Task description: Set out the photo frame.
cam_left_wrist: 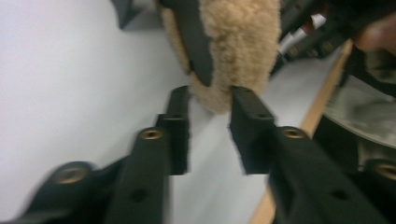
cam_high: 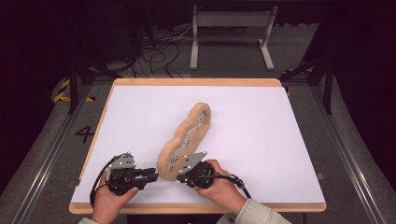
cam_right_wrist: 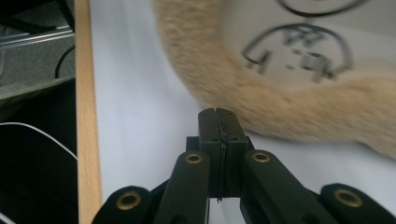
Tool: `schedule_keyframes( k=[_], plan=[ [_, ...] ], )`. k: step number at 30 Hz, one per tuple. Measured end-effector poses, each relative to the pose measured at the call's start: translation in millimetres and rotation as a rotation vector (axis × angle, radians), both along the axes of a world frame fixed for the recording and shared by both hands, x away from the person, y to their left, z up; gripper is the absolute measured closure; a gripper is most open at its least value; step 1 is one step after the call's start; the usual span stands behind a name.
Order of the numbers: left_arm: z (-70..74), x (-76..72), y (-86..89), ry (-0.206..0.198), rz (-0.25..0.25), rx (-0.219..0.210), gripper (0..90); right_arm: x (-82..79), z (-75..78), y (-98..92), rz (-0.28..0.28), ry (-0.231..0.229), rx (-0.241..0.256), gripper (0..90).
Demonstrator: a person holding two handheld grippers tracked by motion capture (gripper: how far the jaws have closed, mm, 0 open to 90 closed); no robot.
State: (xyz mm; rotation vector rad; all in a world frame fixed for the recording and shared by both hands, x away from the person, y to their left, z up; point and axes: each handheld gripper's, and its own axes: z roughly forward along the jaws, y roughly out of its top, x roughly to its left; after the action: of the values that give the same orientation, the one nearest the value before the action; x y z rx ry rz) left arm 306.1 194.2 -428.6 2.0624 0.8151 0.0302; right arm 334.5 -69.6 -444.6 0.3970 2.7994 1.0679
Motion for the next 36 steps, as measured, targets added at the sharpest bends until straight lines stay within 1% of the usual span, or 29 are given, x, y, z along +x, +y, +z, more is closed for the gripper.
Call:
schedule_keyframes(
  k=[1, 4, 6, 8, 10, 11, 12, 14, 15, 16, 17, 18, 19, 21, 23, 24, 25, 26, 27, 28, 29, 30, 31, 32, 33, 34, 36],
  plan=[
    [0.6, -1.3, 0.3, 0.004, 0.001, -0.002, 60.8, 1.4, 1.5, -6.4, -0.014, -0.003, 0.004, 90.0],
    [2.8, -5.3, 0.1, 0.013, -0.002, -0.011, 55.8, 5.8, 3.7, -19.2, -0.048, -0.002, 0.010, 90.0],
    [4.6, -7.9, -3.3, 0.008, -0.005, -0.013, 53.6, 9.2, 5.2, -26.1, -0.069, 0.000, 0.016, 90.0],
    [5.2, -7.8, -8.5, -0.001, 0.007, -0.010, 50.0, 12.3, 7.0, -30.7, -0.085, -0.007, 0.022, 90.0],
    [3.9, -5.1, -12.2, 0.005, 0.028, -0.019, 46.4, 14.2, 9.4, -34.0, -0.101, -0.011, 0.028, 90.0],
    [3.5, -4.2, -13.3, 0.013, 0.030, -0.026, 44.5, 15.3, 10.6, -36.0, -0.106, -0.015, 0.032, 90.0],
    [3.2, -2.5, -14.3, 0.011, 0.036, -0.030, 43.5, 15.6, 11.4, -37.2, -0.114, -0.015, 0.032, 90.0],
    [3.6, 0.3, -18.7, 0.006, 0.030, -0.036, 40.8, 17.1, 13.0, -41.0, -0.127, -0.019, 0.037, 90.0],
    [4.0, 1.6, -22.9, 0.005, 0.027, -0.034, 38.1, 18.2, 13.7, -43.7, -0.135, -0.022, 0.040, 90.0],
    [4.0, 1.6, -22.9, 0.005, 0.027, -0.034, 35.5, 18.2, 13.7, -43.7, -0.135, -0.022, 0.040, 90.0],
    [3.8, 3.6, -25.6, -0.003, 0.028, -0.032, 35.5, 19.0, 14.8, -46.8, -0.147, -0.023, 0.042, 90.0],
    [3.4, 5.1, -28.5, 0.002, 0.034, -0.033, 33.1, 19.8, 16.1, -50.8, -0.161, -0.024, 0.045, 90.0],
    [2.4, 9.2, -33.2, 0.005, 0.043, -0.032, 32.2, 20.1, 16.6, -52.7, -0.166, -0.025, 0.048, 90.0],
    [0.9, 13.1, -37.2, 0.006, 0.059, -0.021, 31.6, 20.4, 17.7, -56.1, -0.177, -0.026, 0.052, 89.8],
    [0.1, 14.5, -38.8, 0.005, 0.068, -0.014, 31.8, 20.6, 18.2, -58.0, -0.182, -0.029, 0.052, 89.5],
    [-0.1, 15.9, -40.1, 0.002, 0.077, 0.008, 37.8, 20.8, 18.9, -61.2, -0.198, -0.031, 0.054, 89.1],
    [-0.1, 15.9, -40.1, 0.002, 0.077, 0.008, 43.5, 20.8, 18.9, -61.2, -0.198, -0.031, 0.054, 89.1],
    [0.2, 15.9, -39.5, 0.003, 0.080, 0.012, 49.4, 20.9, 19.6, -64.9, -0.214, -0.032, 0.054, 88.8],
    [0.7, 16.1, -38.7, 0.005, 0.074, 0.004, 49.4, 20.9, 19.6, -64.9, -0.214, -0.032, 0.054, 88.8],
    [2.2, 15.2, -37.5, 0.005, 0.071, 0.001, 55.4, 21.1, 19.9, -66.4, -0.216, -0.032, 0.056, 88.7],
    [3.0, 14.3, -37.4, 0.006, 0.078, 0.009, 59.9, 21.5, 20.7, -69.1, -0.226, -0.035, 0.057, 88.6],
    [3.6, 14.1, -36.9, 0.008, 0.087, 0.012, 60.9, 21.8, 21.1, -70.6, -0.229, -0.035, 0.059, 88.5],
    [3.5, 14.5, -35.3, 0.025, 0.096, 0.001, 62.0, 22.0, 21.8, -72.1, -0.239, -0.032, 0.065, 88.4],
    [3.4, 14.8, -33.8, 0.030, 0.105, -0.002, 63.1, 23.0, 22.7, -74.1, -0.242, -0.033, 0.066, 88.0],
    [3.1, 14.9, -31.8, 0.049, 0.117, -0.014, 64.0, 23.5, 23.2, -75.2, -0.246, -0.036, 0.068, 87.7],
    [3.1, 15.6, -29.2, 0.058, 0.128, -0.020, 65.0, 24.5, 24.5, -77.2, -0.252, -0.038, 0.071, 87.0],
    [2.9, 16.2, -27.2, 0.054, 0.127, -0.019, 66.2, 28.6, 28.6, -82.6, -0.265, -0.047, 0.078, 85.5]
  ],
)
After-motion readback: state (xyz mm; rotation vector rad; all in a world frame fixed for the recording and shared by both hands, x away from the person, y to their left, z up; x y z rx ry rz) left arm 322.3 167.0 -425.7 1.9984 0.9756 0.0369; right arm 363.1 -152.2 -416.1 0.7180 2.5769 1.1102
